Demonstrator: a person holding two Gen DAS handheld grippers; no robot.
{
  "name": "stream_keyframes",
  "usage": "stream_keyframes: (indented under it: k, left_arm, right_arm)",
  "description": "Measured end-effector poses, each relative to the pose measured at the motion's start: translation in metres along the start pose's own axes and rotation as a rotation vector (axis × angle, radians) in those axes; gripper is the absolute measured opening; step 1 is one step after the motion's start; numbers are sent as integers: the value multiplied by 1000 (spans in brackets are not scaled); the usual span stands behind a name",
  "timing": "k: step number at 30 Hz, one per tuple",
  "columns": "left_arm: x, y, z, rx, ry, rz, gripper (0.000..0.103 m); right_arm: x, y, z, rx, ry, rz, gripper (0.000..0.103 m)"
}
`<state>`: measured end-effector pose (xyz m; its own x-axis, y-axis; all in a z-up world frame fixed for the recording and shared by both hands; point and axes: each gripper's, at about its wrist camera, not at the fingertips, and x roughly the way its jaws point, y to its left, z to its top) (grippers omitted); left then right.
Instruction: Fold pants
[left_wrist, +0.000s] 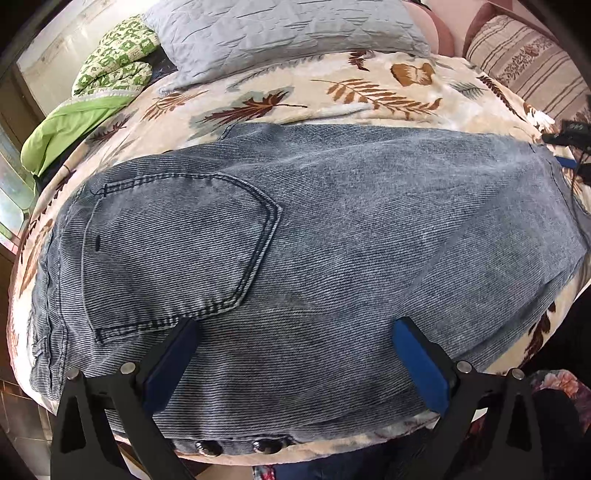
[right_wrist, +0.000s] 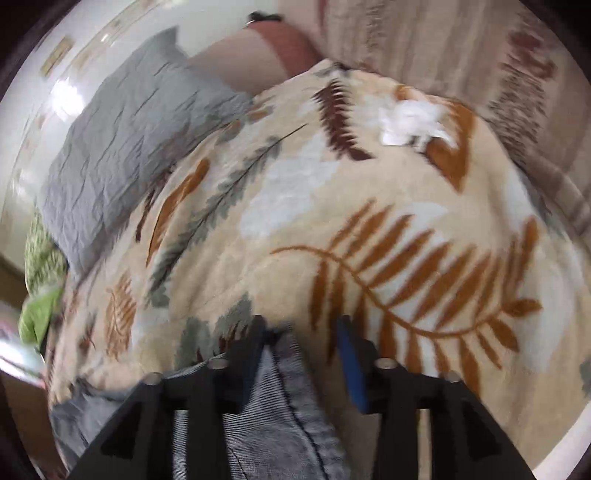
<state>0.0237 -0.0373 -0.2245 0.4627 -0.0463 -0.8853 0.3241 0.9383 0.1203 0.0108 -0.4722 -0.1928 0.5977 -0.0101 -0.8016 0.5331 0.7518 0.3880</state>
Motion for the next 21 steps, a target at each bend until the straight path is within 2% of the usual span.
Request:
stream_keyframes:
  k: [2,4,9,12,16,19,21]
  left_arm:
    - [-2,-1,-1,-8,5,4,103]
    - [-6,-4,0,-8,2,5,103]
    - [-31,-23,17,52,-93,-23,103]
    - [-38,-44,39,111,-110,-47,103]
    - [-28,-75,73,170,-37,-53,103]
    - [-20,-93,85,206,-1,-6,103]
    - [-13,-98,86,197,38,13,103]
  right_arm:
    - [-17,-5,-2,10,-64,10,51]
    - [-35,-9,-8,10,-103,56,51]
    - [-65,2,-43,-45,-91,149,51]
    - [-71,23,-73,-125,-41,154,51]
    - [-70,51,-103,-232,25,112,51]
    - [-66,47,-112,-193,77,119,51]
    - [-47,37,-115,-138,180,91,51]
